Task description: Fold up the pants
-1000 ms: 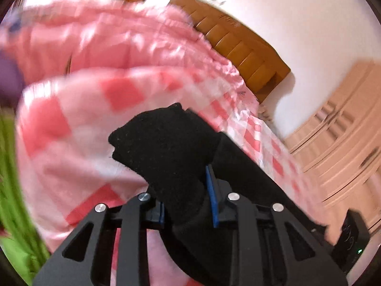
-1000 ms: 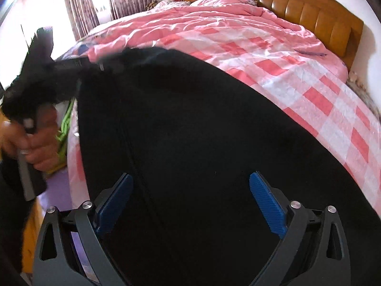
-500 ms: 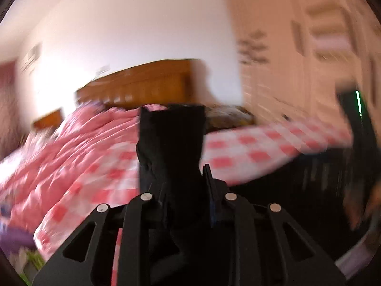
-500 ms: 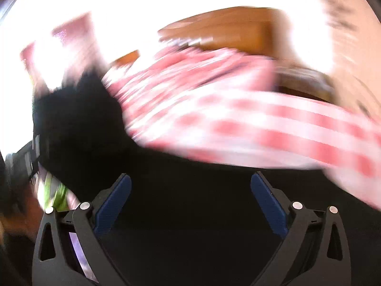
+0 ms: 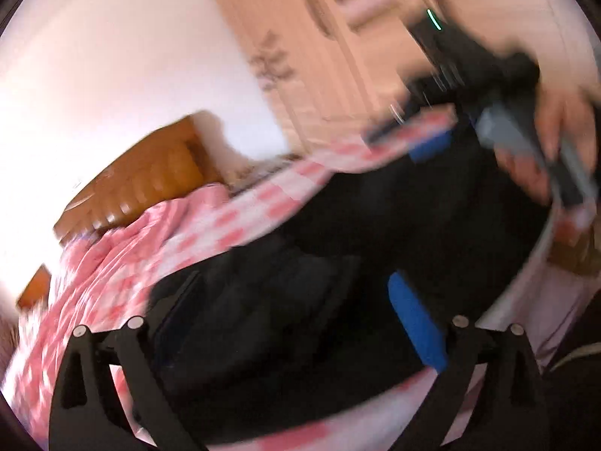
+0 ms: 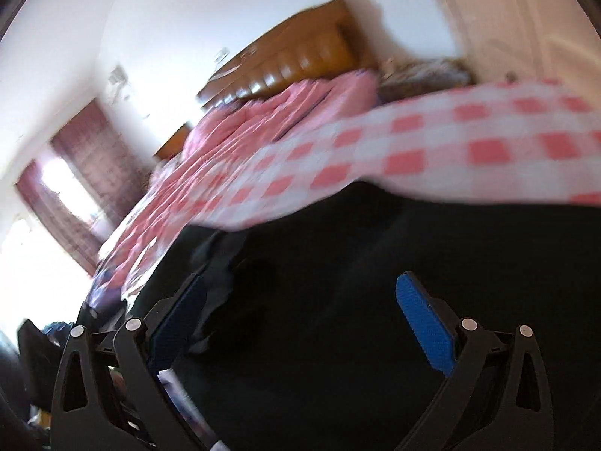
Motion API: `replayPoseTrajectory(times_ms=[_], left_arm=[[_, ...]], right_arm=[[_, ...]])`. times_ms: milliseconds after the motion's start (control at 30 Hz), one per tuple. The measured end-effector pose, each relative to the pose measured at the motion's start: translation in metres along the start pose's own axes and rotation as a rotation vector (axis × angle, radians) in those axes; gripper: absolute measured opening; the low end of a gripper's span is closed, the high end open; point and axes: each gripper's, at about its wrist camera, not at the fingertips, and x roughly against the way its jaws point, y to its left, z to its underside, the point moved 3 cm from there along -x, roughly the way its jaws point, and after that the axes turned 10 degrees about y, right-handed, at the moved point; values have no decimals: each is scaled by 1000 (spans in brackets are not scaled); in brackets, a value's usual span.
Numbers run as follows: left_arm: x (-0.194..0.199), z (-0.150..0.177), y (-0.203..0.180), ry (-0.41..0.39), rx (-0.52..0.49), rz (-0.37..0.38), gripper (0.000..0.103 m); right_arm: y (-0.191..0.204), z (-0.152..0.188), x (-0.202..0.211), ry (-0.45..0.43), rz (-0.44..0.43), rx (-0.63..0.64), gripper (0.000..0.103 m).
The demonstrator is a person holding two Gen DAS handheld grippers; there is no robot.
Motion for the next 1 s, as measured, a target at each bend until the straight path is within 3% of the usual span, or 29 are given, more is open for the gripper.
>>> replayPoseTrajectory(times_ms=[100,200,333,467,533,600,633,667,933,1000], left_arm=[[8,31,59,61,214,-109,100],[6,76,109,171,402,-200,99],[6,112,129,208,487,-201,99],[2,128,120,230,481,-162,99],[-7,129,112,235,471,-139,99],[-16,125,108,230,482,-128,99],[-22,126,106,231,489,-128,99],[-26,125,108,232,501,-129,99],[-59,113,135,312,537,-211,99],[-63,111,140,329,558,-197,99]], right_arm=[[24,8,-32,103,-110,-7,98],[51,19,-63,217,-127,25,98],[79,34,-98,337,-129,65,99],[99,25,-121,348,-107,84,99],[100,16,-133,339,-112,47,88],[95,10,-142,317,-92,6,52],[93,8,-141,306,-101,4,43],[92,7,-140,287,-112,5,23],[134,-7,-84,69,-57,199,19],[135,-8,-61,14,-48,232,18]])
